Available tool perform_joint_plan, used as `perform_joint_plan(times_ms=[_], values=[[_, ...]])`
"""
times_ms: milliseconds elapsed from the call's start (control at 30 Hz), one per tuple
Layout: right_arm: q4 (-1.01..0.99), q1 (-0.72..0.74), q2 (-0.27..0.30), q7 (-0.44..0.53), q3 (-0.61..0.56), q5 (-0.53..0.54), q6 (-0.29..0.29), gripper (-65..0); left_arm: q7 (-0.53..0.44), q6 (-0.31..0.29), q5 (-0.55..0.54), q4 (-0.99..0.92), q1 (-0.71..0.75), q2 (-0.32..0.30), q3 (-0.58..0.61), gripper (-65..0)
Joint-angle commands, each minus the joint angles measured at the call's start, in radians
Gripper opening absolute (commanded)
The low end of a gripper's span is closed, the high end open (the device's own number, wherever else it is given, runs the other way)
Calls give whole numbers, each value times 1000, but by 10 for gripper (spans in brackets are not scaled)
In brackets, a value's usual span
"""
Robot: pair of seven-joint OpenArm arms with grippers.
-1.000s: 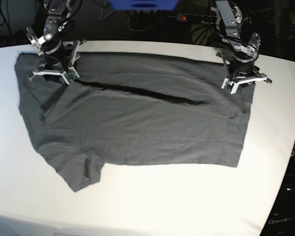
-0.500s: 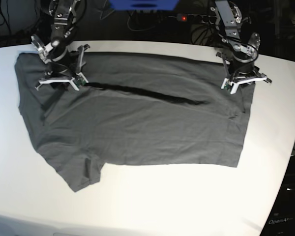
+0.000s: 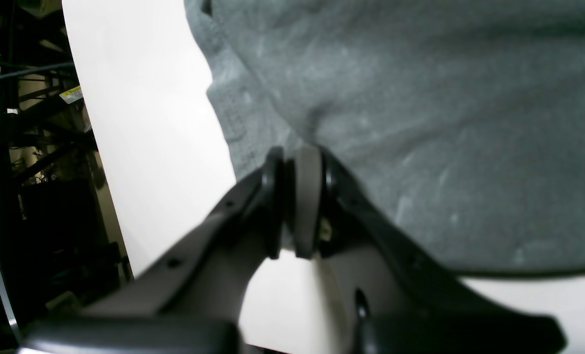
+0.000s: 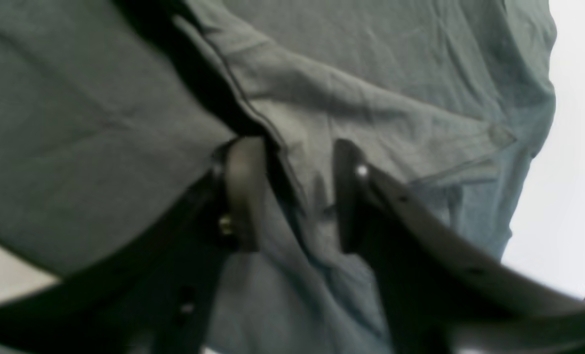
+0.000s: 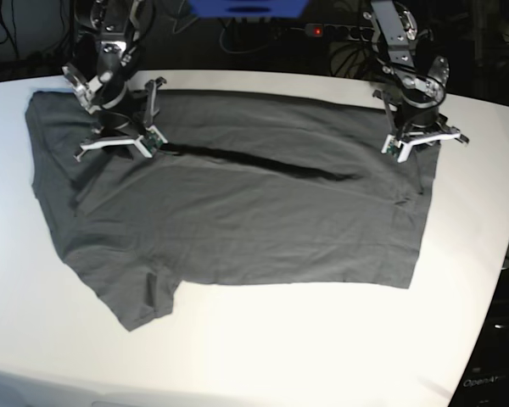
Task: Fold the T-shirt properly
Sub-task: 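Release the right gripper and move it inward over the shirt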
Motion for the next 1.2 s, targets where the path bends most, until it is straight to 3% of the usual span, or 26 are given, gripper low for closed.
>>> perform_joint_plan(times_ms=[0,100,167,1000,1167], values=[[14,5,10,15,-11,8,-9,-502,149,-131,23,-47,42,19,-4,-588],[14,6,22,15,-29,-29,-9,-609,149,-131,23,-47,42,19,-7,-588],[11,6,24,15,-51,-59,-9,-644,149,-131,23,-47,42,19,-7,-588],[-69,161,45,16,-388,-513,-9,-646,149,-131,21,-47,45,29,-10,-588],[-107,167,42,16,-421,-550,-9,-641,149,-131,21,-47,47,31,-10,-588]])
